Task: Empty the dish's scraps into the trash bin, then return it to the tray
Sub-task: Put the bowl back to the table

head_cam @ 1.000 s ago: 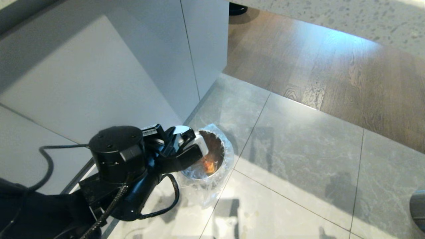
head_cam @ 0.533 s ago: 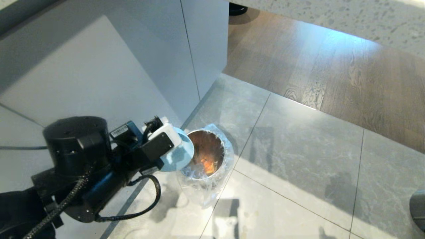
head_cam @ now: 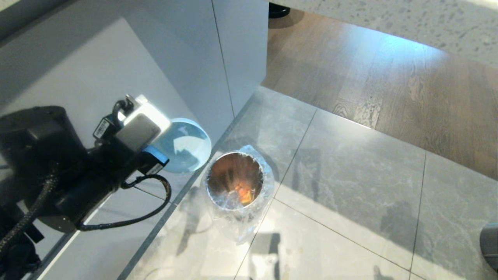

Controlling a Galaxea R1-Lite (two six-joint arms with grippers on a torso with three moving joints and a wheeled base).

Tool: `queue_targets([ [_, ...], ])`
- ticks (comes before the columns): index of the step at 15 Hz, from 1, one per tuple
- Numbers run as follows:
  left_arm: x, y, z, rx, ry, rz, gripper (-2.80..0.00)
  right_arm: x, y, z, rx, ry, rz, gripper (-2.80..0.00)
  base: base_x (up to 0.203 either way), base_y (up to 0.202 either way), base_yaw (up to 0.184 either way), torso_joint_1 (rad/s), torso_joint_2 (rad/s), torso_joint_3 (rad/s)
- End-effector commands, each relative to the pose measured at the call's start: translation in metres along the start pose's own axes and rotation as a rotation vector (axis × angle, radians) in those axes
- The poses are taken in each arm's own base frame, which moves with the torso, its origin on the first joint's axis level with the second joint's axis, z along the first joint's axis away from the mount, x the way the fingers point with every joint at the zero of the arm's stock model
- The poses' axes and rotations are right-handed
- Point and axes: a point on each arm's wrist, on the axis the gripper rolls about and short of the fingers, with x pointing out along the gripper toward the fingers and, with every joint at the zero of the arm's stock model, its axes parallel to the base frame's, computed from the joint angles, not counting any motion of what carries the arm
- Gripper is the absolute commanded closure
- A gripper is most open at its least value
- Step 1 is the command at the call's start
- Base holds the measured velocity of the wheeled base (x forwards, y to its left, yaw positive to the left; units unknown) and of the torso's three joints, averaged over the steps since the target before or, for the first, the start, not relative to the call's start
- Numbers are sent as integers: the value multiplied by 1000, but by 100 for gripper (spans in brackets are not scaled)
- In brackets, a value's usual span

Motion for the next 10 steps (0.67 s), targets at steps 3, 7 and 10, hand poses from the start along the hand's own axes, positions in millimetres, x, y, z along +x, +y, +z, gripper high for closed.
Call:
queue_targets([
  [3, -7, 20, 7, -98, -30, 68, 0, 0, 0, 0, 1, -2, 0, 0, 0, 0, 0, 0, 0, 0],
  [7, -24, 36, 7, -169, -5, 78, 0, 0, 0, 0, 1, -2, 0, 0, 0, 0, 0, 0, 0, 0],
  [10, -38, 36, 4, -240, 21, 49, 0, 0, 0, 0, 1, -1, 0, 0, 0, 0, 0, 0, 0, 0],
])
